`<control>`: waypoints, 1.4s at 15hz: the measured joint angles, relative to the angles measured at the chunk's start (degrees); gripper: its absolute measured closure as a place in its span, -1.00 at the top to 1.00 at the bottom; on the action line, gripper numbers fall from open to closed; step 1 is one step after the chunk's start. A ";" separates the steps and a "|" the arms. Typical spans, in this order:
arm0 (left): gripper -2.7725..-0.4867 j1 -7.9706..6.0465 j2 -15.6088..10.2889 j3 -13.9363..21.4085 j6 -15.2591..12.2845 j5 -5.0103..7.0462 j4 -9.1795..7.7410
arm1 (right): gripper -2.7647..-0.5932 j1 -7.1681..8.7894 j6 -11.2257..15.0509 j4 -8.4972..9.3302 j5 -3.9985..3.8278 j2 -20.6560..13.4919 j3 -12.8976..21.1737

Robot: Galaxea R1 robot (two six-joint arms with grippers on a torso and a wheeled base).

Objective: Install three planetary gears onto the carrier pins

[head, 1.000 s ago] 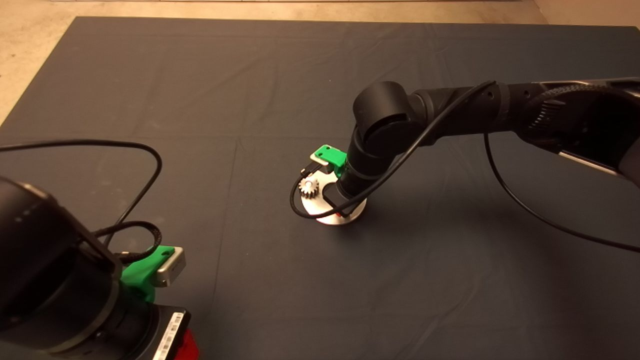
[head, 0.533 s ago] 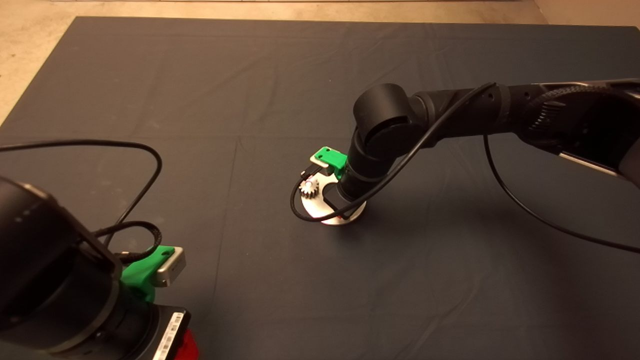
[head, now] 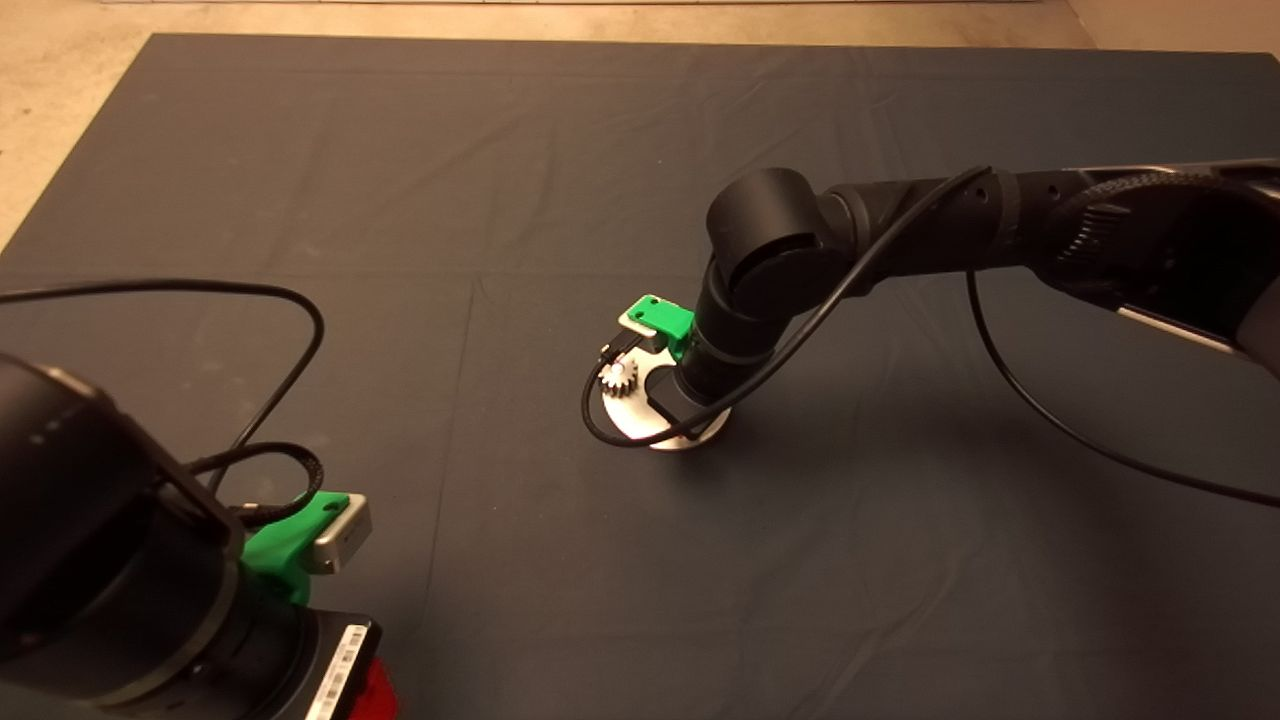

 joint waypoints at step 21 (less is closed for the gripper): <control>0.35 0.49 -0.01 0.00 0.02 0.00 -0.02 | -0.58 4.24 -0.56 0.14 0.22 -1.22 0.91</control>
